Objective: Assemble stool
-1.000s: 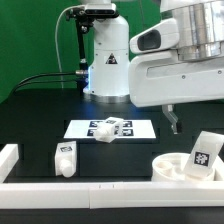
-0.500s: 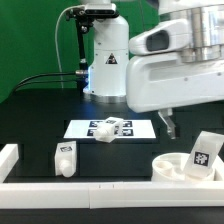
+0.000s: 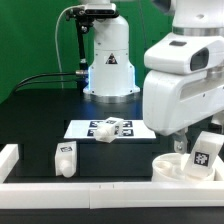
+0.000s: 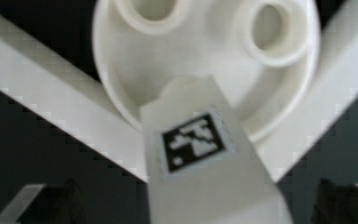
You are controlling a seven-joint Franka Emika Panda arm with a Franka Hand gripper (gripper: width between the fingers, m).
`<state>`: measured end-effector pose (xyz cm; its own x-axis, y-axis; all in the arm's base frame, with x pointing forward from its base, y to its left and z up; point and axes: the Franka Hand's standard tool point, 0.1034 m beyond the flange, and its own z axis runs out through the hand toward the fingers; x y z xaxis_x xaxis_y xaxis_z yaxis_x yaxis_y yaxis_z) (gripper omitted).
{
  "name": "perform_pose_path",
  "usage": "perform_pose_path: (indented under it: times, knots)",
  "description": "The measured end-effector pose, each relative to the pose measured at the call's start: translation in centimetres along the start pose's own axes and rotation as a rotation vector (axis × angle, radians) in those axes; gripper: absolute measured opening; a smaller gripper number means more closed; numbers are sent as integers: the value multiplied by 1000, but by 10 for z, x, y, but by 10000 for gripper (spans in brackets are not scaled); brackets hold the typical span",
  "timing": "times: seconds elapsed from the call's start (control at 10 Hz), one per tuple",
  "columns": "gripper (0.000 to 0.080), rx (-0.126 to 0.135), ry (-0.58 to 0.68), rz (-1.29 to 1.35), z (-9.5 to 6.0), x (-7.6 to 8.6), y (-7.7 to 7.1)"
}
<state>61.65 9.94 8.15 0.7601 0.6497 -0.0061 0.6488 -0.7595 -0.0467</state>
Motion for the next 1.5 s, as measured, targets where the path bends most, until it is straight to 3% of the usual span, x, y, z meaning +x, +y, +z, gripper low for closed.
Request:
perform_pose_path:
  times: [0.2, 0.4, 0.5, 0.7, 1.1, 1.2, 1.5]
  knots:
    - [649, -5, -5, -11, 3, -1, 1]
    - [399, -4, -6, 18, 3, -2, 1]
    - [333, -4, -6, 60, 3, -2, 1]
    - [333, -4, -6, 169, 3, -2, 1]
    - [333, -24, 55, 871, 3, 4, -5]
    - [334, -2, 61, 1035, 3, 2, -2]
    - [334, 4, 61, 1212, 3, 0, -1]
